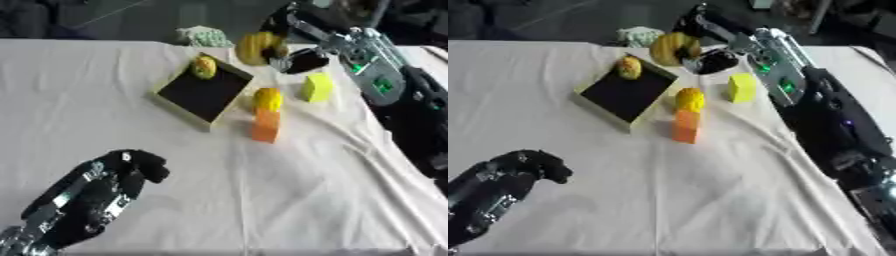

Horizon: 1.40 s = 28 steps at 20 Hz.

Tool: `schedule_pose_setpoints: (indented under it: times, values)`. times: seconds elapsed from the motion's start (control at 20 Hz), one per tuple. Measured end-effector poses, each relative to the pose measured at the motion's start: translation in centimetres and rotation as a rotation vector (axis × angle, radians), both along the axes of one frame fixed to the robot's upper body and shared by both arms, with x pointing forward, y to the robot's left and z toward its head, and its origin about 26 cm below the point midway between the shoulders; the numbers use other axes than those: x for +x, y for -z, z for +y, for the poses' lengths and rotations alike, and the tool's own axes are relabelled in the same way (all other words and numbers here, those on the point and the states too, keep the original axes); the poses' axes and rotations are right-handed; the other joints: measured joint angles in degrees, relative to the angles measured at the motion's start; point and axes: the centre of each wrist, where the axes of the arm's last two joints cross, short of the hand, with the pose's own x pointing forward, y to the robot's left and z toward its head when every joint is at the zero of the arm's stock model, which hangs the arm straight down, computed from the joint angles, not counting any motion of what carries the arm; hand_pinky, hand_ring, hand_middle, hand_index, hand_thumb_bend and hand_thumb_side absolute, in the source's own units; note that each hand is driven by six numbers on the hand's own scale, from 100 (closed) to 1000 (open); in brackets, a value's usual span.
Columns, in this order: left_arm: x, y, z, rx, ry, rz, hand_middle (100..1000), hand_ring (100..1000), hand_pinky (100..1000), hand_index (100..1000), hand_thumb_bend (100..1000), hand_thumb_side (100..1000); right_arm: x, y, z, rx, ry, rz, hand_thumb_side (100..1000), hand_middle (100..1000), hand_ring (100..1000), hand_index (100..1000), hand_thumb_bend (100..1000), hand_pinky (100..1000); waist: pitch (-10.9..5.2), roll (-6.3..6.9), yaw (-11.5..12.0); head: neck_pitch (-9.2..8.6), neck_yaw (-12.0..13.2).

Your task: Pick up objects on the table and place them in the box.

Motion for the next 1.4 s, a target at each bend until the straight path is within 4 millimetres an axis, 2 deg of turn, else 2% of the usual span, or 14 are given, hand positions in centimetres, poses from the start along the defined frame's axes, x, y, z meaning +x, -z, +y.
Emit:
schedule_pose_setpoints:
  times: [0.3, 0.6, 0.8, 0.85, 1.15, 1.2, 1.25, 1.4]
  values:
    - [0.1, -0.3, -0.4, -0.015, 0.024, -0.012, 623, 754, 745, 785, 100, 645, 1.7, 3.1, 1.6, -0.018, 0.028, 0.048, 196, 307, 565, 507, 100, 586, 0.61, 0.51, 1.49, 0.00, -2.04]
    - [0.2, -0.6, -0.6, -0.024, 0.040, -0.021, 623, 754, 745, 786, 100, 644, 2.4, 6.1, 3.3, -0.029, 0.076, 0.075, 205, 315, 562, 554, 100, 576, 0.98, 0.94, 2.21, 0.00, -3.33]
    - [0.2, -0.7, -0.8, -0.028, 0.047, -0.023, 623, 754, 745, 786, 100, 644, 2.5, 7.1, 4.3, -0.035, 0.084, 0.068, 204, 315, 562, 554, 100, 576, 1.13, 1.06, 2.27, 0.00, -3.54]
    - [0.2, -0.7, -0.9, -0.028, 0.048, -0.023, 623, 755, 745, 786, 100, 643, 2.5, 7.3, 4.4, -0.035, 0.084, 0.066, 202, 347, 563, 604, 100, 571, 1.13, 1.06, 2.28, 0.00, -3.56]
    - [0.3, -0.8, -0.9, -0.031, 0.055, -0.025, 623, 755, 745, 786, 100, 644, 2.3, 7.9, 6.0, -0.012, 0.059, 0.069, 200, 448, 595, 716, 100, 580, 1.25, 1.12, 2.81, 0.00, -4.11]
    - [0.3, -0.8, -0.9, -0.032, 0.056, -0.024, 623, 755, 745, 786, 100, 643, 2.3, 8.0, 6.2, -0.009, 0.053, 0.073, 222, 456, 600, 728, 100, 583, 1.26, 1.12, 2.95, 0.00, -4.16]
    - [0.3, -0.8, -1.0, -0.032, 0.057, -0.024, 623, 755, 745, 786, 100, 644, 2.3, 8.2, 6.5, -0.007, 0.047, 0.078, 306, 493, 619, 766, 100, 592, 1.26, 1.12, 3.00, 0.00, -4.26]
    - [0.3, -0.9, -1.0, -0.035, 0.060, -0.026, 623, 755, 745, 786, 100, 643, 2.2, 8.3, 6.9, -0.005, 0.031, 0.090, 390, 597, 670, 836, 100, 620, 1.27, 1.11, 3.33, 0.00, -4.59]
